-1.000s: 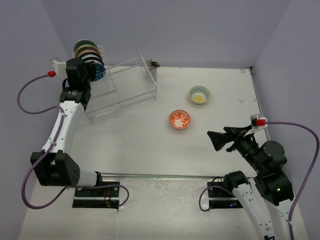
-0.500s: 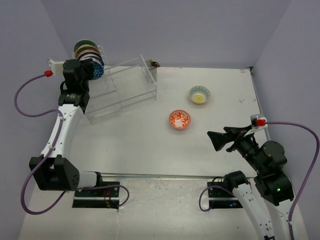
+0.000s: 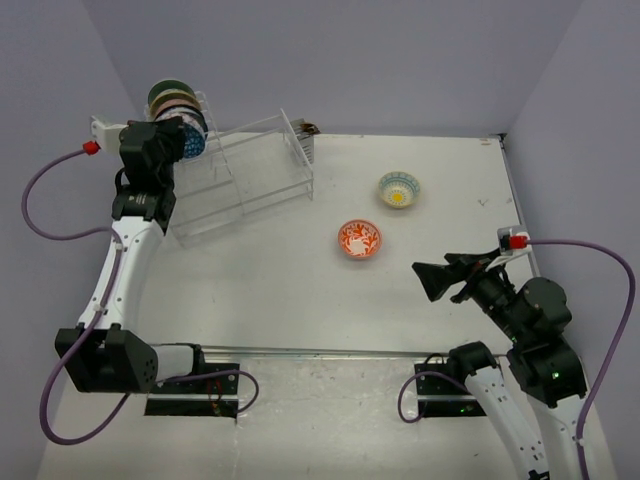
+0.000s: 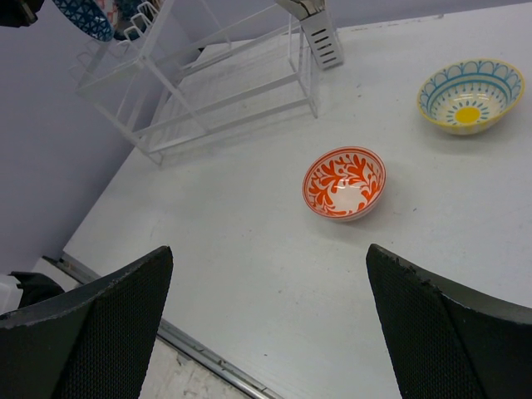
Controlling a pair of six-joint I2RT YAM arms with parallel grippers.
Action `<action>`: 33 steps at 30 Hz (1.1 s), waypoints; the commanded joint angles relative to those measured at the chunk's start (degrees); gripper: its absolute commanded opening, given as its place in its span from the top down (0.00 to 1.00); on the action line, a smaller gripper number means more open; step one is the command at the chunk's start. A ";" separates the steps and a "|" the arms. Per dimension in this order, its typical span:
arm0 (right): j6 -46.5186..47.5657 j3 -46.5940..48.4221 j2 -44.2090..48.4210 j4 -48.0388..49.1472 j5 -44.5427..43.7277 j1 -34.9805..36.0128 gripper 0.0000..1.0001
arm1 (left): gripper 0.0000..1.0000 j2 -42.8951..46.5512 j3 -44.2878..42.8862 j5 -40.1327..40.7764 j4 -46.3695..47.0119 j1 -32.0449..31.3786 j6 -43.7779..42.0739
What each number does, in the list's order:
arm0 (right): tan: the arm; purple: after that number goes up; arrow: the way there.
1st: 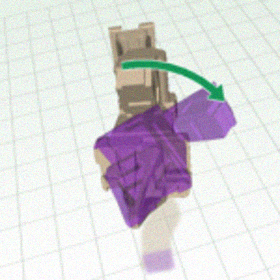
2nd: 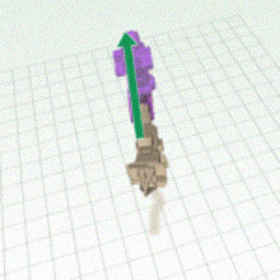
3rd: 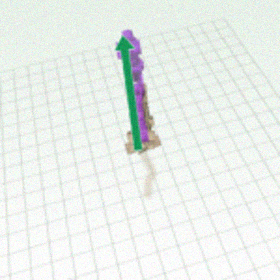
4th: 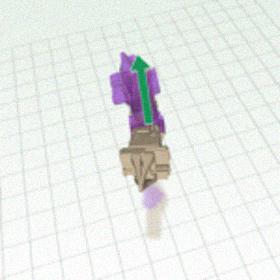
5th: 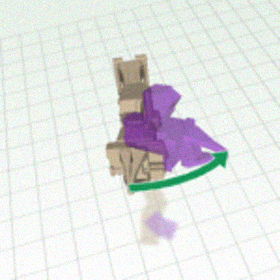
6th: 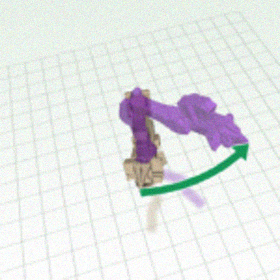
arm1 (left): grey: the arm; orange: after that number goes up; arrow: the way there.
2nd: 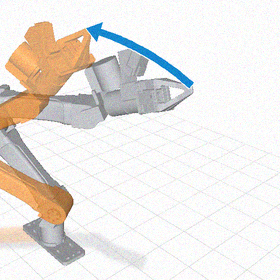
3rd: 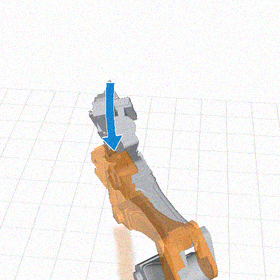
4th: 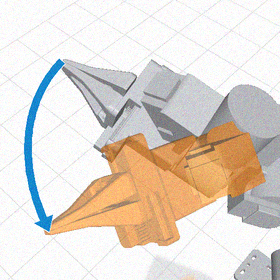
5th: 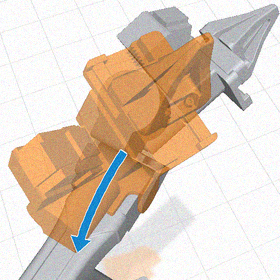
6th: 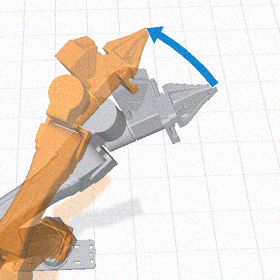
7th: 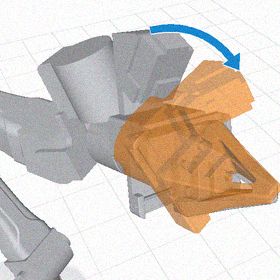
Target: Unload the bowls from the dish rack
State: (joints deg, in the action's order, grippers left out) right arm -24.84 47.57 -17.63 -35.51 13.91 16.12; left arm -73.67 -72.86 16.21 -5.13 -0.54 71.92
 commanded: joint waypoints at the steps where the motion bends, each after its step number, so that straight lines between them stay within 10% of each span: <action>1: 0.49 2.26 -0.92 1.67 1.29 0.14 0.01 | 1.00 5.63 0.96 -2.31 8.37 0.54 -0.99; 25: -0.47 1.21 -2.50 2.55 1.38 0.14 0.01 | 1.00 11.27 9.84 -10.13 12.60 0.54 -2.75; 31: -0.47 0.51 -3.82 2.99 1.82 0.14 0.01 | 1.00 10.04 2.83 -12.86 2.78 0.54 -13.98; 33: -0.65 0.15 -4.08 3.34 2.17 0.05 0.01 | 0.74 8.81 -1.92 -15.84 -3.64 0.54 -19.52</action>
State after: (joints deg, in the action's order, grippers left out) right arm -25.06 48.18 -20.60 -34.94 14.66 16.12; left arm -63.86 -67.35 5.37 -1.28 -0.38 62.61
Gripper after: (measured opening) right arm 0.987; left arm 0.072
